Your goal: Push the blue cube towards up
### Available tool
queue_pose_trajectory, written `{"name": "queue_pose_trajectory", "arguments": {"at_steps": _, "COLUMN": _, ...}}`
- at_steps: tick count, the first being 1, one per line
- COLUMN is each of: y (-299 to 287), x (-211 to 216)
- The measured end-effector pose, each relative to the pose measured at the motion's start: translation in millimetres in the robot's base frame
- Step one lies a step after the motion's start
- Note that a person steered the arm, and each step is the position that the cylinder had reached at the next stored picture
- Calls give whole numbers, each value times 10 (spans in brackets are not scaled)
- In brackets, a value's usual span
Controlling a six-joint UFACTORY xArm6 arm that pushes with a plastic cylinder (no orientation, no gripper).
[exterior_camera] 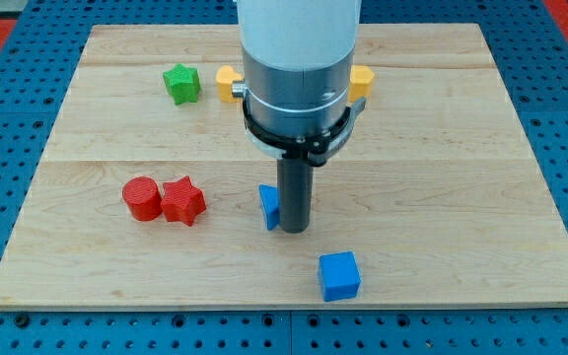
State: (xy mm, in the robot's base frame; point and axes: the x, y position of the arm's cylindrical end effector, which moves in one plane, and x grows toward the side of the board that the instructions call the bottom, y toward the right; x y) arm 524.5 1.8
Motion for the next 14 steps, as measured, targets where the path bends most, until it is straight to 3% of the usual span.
{"name": "queue_pose_trajectory", "arguments": {"at_steps": 1, "y": -75, "x": -2}}
{"name": "queue_pose_trajectory", "arguments": {"at_steps": 2, "y": 263, "x": 82}}
{"name": "queue_pose_trajectory", "arguments": {"at_steps": 3, "y": 1333, "x": 140}}
{"name": "queue_pose_trajectory", "arguments": {"at_steps": 4, "y": 1465, "x": 792}}
{"name": "queue_pose_trajectory", "arguments": {"at_steps": 6, "y": 1017, "x": 945}}
{"name": "queue_pose_trajectory", "arguments": {"at_steps": 7, "y": 389, "x": 946}}
{"name": "queue_pose_trajectory", "arguments": {"at_steps": 11, "y": -33, "x": 362}}
{"name": "queue_pose_trajectory", "arguments": {"at_steps": 13, "y": 306, "x": 21}}
{"name": "queue_pose_trajectory", "arguments": {"at_steps": 14, "y": 193, "x": 47}}
